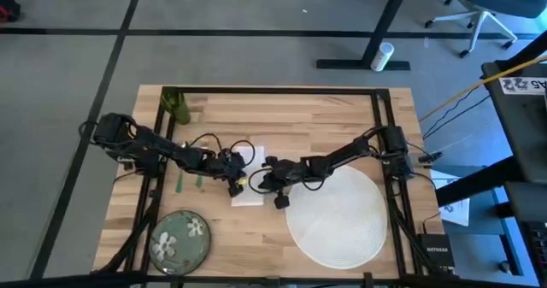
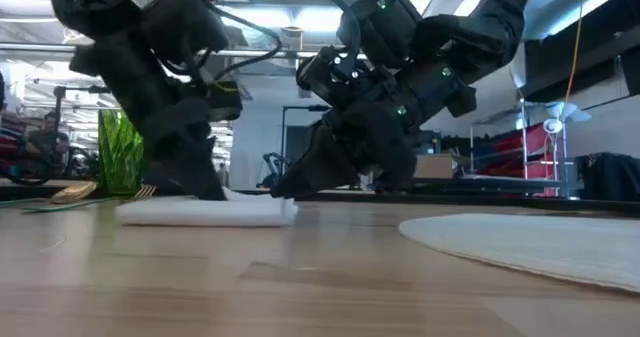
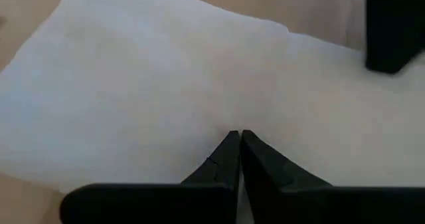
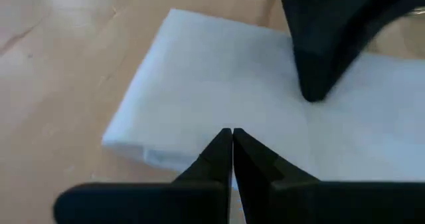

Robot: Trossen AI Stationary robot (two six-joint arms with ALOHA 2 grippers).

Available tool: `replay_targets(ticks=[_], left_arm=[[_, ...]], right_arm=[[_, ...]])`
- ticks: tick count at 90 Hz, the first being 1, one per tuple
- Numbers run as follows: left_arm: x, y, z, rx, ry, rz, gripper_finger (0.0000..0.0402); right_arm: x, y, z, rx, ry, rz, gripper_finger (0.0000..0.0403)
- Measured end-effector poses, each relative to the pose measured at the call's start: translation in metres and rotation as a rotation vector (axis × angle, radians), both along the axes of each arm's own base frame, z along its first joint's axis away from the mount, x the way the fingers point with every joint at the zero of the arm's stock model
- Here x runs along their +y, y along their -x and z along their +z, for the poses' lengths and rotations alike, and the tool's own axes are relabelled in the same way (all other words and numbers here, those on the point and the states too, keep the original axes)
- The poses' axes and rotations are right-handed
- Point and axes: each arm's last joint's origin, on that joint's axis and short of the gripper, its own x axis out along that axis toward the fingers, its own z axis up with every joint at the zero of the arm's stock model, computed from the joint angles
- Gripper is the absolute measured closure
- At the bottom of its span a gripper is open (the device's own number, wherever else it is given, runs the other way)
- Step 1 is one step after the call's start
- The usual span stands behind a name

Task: Set table place
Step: Move the white table napkin to the right of the green fork, then put the gold table knife on the white table mat

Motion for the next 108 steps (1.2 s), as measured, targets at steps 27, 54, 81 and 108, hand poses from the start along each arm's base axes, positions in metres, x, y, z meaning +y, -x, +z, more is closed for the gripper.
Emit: replay_targets(ticks=[27,54,81,108], left_arm=[[-0.004,0.021,0.021,0.036,-0.046,0.024,0.0402],[-0.008,0.03,0.049,-0.074,-0.059,0.003,0.0402],[-0.009,0.033,0.059,-0.125,-0.081,-0.006,0.0402],[-0.009,0.033,0.059,-0.114,-0.106,-0.037,0.0402]], right_arm=[[-0.001,0.002,0.019,-0.033,0.032,0.007,0.0403],[-0.027,0.049,0.077,0.229,0.197,0.049,0.0403],[-0.059,0.145,0.112,0.732,0.364,-0.1,0.0403],[-0.082,0.209,0.094,0.918,0.173,-0.168,0.0403]])
